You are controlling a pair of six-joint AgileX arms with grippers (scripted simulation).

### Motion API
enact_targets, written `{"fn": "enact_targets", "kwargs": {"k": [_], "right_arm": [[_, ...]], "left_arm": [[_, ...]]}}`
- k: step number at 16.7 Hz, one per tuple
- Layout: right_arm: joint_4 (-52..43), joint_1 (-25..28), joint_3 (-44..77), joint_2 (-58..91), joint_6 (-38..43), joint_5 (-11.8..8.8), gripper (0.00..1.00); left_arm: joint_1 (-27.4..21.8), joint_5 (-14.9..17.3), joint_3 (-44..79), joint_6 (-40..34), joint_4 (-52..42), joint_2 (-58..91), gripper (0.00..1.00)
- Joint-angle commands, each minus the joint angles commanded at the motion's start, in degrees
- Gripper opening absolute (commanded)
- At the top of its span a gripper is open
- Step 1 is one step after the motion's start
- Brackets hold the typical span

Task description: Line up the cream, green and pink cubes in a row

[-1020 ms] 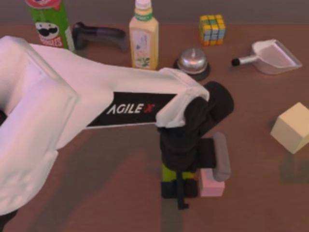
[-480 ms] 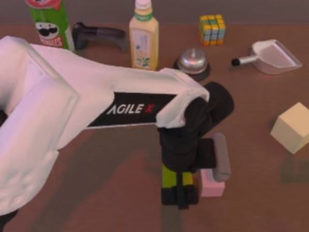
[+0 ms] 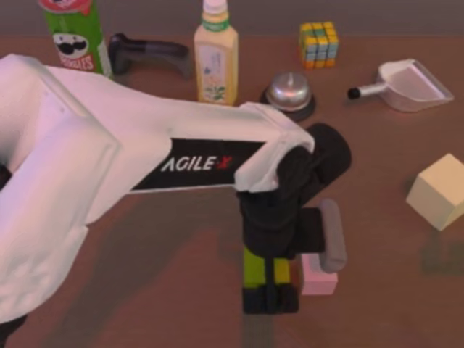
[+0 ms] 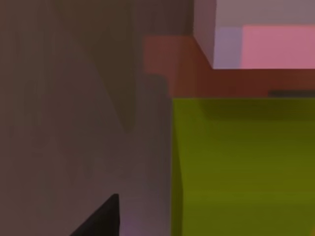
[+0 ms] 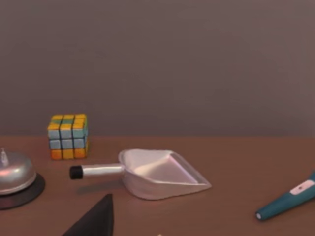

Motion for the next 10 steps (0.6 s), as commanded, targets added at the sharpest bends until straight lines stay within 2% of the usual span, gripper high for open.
{"fn": "enact_targets", "kwargs": {"k": [10], "right_arm": [[0.0, 0.0, 0.0, 0.0, 0.0, 0.0, 1.00]], "left_arm": [[1.2, 0.0, 8.7, 0.0, -13.8, -5.1, 1.00]]}}
